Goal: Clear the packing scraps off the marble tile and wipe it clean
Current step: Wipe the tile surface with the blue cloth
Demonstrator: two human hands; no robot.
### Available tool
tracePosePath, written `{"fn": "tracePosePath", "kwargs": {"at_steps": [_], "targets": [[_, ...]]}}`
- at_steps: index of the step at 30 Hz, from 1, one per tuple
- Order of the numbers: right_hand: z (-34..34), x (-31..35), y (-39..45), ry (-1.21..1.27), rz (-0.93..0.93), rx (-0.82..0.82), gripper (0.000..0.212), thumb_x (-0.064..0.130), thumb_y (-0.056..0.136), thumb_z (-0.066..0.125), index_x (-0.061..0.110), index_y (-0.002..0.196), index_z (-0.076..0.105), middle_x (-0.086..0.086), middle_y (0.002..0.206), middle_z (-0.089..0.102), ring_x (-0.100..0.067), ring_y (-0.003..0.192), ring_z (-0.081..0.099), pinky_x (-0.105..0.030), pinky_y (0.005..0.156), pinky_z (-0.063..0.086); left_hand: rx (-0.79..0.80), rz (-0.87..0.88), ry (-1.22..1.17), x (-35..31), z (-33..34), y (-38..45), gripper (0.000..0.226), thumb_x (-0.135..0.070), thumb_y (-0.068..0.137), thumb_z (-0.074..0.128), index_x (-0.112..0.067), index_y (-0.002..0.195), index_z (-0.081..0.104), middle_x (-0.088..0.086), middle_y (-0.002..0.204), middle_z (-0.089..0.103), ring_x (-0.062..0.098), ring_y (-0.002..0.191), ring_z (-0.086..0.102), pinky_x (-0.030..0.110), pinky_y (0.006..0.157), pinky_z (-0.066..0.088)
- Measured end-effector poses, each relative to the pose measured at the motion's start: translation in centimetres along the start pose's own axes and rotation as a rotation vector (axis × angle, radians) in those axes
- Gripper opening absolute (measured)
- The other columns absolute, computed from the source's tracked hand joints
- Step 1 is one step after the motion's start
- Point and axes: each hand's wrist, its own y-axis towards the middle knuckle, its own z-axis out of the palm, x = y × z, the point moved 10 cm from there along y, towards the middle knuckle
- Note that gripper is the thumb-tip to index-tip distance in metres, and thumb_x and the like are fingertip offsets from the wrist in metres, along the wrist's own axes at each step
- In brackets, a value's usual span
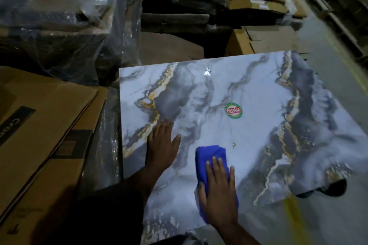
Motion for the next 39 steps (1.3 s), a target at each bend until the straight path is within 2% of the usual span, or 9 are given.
{"fn": "tracePosePath", "kwargs": {"at_steps": [6, 9, 14, 18, 24, 28, 33, 36, 39], "targets": [[-0.6, -0.9, 7.1, -0.027, 0.224, 0.037, 0.065, 0.026, 0.089, 0.044, -0.005, 0.145, 0.047, -0.028, 0.16, 0.025, -0.043, 0.151, 0.023, -0.062, 0.12, 0.024, -0.141, 0.112, 0.173, -1.1, -0.2, -0.7, 0.062, -0.047, 0.101, 0.043, -0.008, 0.149, 0.047, 0.012, 0.156, 0.045, 0.027, 0.145, 0.042, 0.045, 0.12, 0.031], [-0.5, 2.3, 9.3, 0.122, 0.041, 0.006, 0.065, 0.018, 0.081, 0.053, -0.003, 0.142, 0.052, -0.024, 0.158, 0.033, -0.04, 0.148, 0.031, -0.062, 0.116, 0.03, -0.217, 0.19, 0.199, -1.6, -0.4, -0.9, 0.056, -0.04, 0.103, 0.044, -0.008, 0.148, 0.049, 0.012, 0.153, 0.049, 0.027, 0.143, 0.046, 0.048, 0.118, 0.034], [1.3, 4.6, 2.9, 0.114, -0.262, 0.113, 0.074, 0.028, 0.087, 0.046, 0.016, 0.159, 0.03, -0.01, 0.167, 0.019, -0.021, 0.157, 0.005, -0.05, 0.124, 0.013, -0.253, 0.243, 0.191, -1.7, -0.3, -1.1, 0.051, -0.037, 0.106, 0.035, -0.01, 0.147, 0.049, 0.012, 0.151, 0.05, 0.028, 0.142, 0.045, 0.047, 0.122, 0.028], [-0.1, -3.1, 1.1, -0.007, 0.008, -0.01, 0.07, 0.026, 0.086, 0.043, 0.008, 0.153, 0.041, -0.013, 0.163, 0.03, -0.03, 0.151, 0.029, -0.05, 0.119, 0.022, -0.2, 0.216, 0.213, -1.6, 0.3, -0.8, 0.055, -0.045, 0.104, 0.034, -0.013, 0.146, 0.049, 0.011, 0.152, 0.047, 0.027, 0.143, 0.041, 0.047, 0.122, 0.026], [0.3, -8.5, 8.1, -0.043, 0.46, 0.033, 0.073, 0.034, 0.1, 0.041, 0.009, 0.162, 0.011, -0.015, 0.169, 0.003, -0.03, 0.157, 0.001, -0.053, 0.125, 0.009, -0.2, 0.252, 0.261, -2.1, 0.4, -0.9, 0.057, -0.047, 0.103, 0.035, -0.014, 0.148, 0.047, 0.011, 0.152, 0.048, 0.028, 0.143, 0.041, 0.05, 0.121, 0.026], [0.9, -4.4, 10.6, -0.033, 0.285, 0.051, 0.072, 0.036, 0.101, 0.037, 0.011, 0.162, 0.008, -0.013, 0.169, -0.002, -0.027, 0.157, -0.002, -0.051, 0.125, 0.003, -0.187, 0.274, 0.292, -2.6, 0.1, -1.1, 0.054, -0.044, 0.102, 0.039, -0.016, 0.147, 0.049, 0.009, 0.152, 0.047, 0.027, 0.144, 0.04, 0.054, 0.12, 0.025], [1.3, 1.9, 3.1, 0.103, -0.156, 0.084, 0.069, 0.039, 0.098, 0.042, 0.014, 0.16, 0.025, -0.007, 0.168, 0.018, -0.019, 0.157, 0.004, -0.051, 0.126, 0.012, -0.097, 0.267, 0.223, -2.7, 0.3, -1.0, 0.058, -0.049, 0.1, 0.038, -0.015, 0.146, 0.052, 0.008, 0.154, 0.048, 0.024, 0.147, 0.038, 0.054, 0.121, 0.025], [1.3, -1.5, -1.0, 0.033, -0.138, 0.09, 0.069, 0.04, 0.097, 0.04, 0.016, 0.16, 0.027, -0.006, 0.167, 0.021, -0.019, 0.157, 0.007, -0.049, 0.124, 0.015, -0.076, 0.257, 0.21, -2.9, 0.2, -1.0, 0.061, -0.052, 0.099, 0.038, -0.015, 0.145, 0.053, 0.008, 0.153, 0.05, 0.026, 0.144, 0.043, 0.052, 0.119, 0.028], [0.1, -8.7, -1.6, -0.024, 0.111, 0.053, 0.067, 0.038, 0.099, 0.037, 0.016, 0.161, 0.02, -0.005, 0.169, 0.011, -0.021, 0.157, 0.006, -0.05, 0.125, 0.015, -0.105, 0.251, 0.222, -3.2, -0.1, -1.0, 0.059, -0.051, 0.096, 0.047, -0.014, 0.141, 0.057, 0.009, 0.148, 0.055, 0.03, 0.134, 0.051, 0.05, 0.112, 0.035]]}}
